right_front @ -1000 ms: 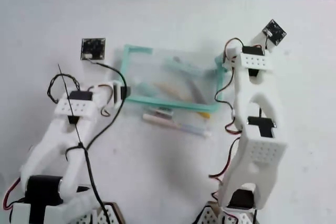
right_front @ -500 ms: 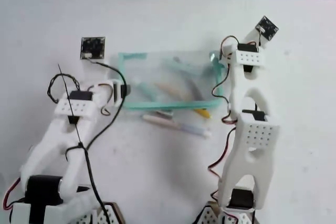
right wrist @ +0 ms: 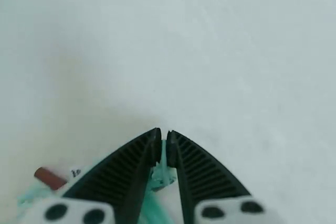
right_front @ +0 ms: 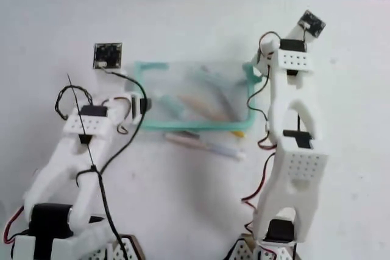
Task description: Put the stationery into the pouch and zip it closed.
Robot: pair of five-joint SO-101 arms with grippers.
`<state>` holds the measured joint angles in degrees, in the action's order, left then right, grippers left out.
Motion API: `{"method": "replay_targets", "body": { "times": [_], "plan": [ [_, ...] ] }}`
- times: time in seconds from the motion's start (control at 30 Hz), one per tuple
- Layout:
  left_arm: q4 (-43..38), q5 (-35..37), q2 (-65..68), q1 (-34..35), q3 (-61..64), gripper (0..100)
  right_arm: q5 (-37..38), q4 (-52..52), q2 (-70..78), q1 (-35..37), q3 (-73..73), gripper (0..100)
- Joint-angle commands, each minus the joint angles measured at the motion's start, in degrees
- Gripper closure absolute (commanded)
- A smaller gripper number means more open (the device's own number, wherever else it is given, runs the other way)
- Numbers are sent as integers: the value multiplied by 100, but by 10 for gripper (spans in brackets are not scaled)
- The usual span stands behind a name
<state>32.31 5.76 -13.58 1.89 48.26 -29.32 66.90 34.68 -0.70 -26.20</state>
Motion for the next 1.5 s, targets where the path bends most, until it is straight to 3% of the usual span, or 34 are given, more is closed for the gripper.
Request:
{"method": "replay_targets", "body": {
  "times": [0.0,0.33,0.67,0.83,0.97,1.1,1.23,1.37,1.47],
  "plan": [
    [105,9,-66,-171,-26,710,703,180,-1103,66,-299,981],
    [396,-378,-92,-127,-70,710,2084,1262,-3398,629,-299,981],
    [527,-369,-92,646,-26,710,2523,1587,-4875,1604,-299,981],
    [1160,-360,-110,699,-141,710,3095,1587,-5569,1930,-299,981],
    [2180,-457,-716,769,-686,710,3305,1596,-5956,2404,-299,981],
    [2901,-1073,-2018,831,-1090,710,3297,1596,-6079,2862,-273,981],
    [3596,-2198,-3468,769,-1538,709,3297,1596,-6070,3222,-273,981],
    [4360,-3464,-4576,418,-1829,709,3305,1622,-6105,3741,-273,981],
    [5020,-3851,-5130,-31,-1793,709,3305,1903,-6141,4119,-308,981]
  ]
}}
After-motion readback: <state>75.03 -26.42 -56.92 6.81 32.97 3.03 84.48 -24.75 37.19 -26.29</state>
